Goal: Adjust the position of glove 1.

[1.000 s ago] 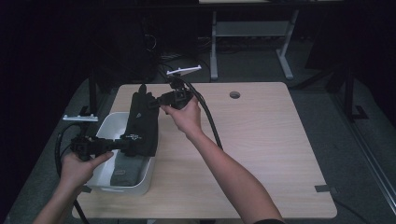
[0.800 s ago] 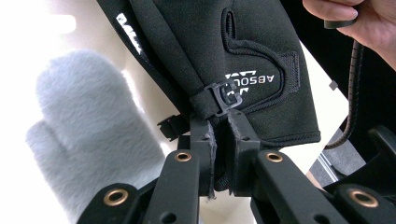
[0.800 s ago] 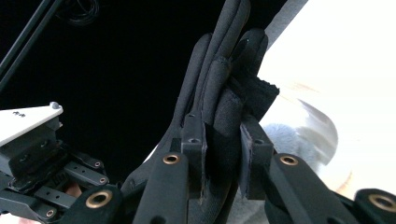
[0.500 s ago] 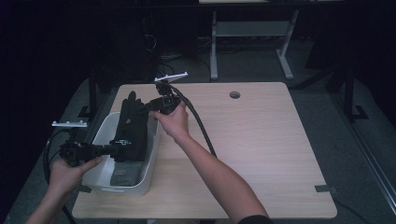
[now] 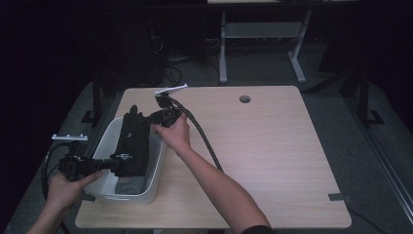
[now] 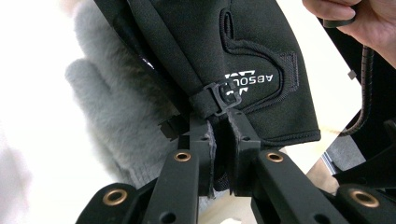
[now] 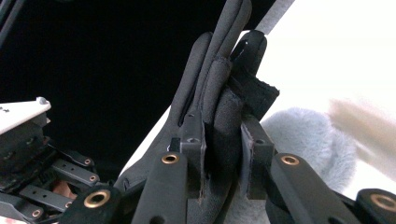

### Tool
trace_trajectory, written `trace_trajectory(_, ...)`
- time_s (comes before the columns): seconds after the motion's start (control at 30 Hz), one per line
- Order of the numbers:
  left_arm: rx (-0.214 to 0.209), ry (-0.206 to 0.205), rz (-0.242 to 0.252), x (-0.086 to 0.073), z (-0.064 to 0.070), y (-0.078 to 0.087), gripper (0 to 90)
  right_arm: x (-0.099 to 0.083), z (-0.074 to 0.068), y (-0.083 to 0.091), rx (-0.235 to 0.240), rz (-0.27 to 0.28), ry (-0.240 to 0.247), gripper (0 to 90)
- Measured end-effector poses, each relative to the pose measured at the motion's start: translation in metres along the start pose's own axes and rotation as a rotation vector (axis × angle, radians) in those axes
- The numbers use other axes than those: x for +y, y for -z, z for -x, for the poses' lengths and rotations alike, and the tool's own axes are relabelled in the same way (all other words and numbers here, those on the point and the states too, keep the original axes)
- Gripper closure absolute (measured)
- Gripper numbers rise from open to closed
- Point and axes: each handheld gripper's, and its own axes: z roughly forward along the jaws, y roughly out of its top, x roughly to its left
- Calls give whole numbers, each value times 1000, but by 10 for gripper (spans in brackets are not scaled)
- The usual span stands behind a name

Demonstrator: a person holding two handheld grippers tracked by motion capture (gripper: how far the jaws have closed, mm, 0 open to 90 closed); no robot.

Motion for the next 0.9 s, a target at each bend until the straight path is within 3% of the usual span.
trace_trajectory(0.9, -36, 78, -79, -27, -23, -6, 811, -29, 18, -38, -26, -107, -30, 723)
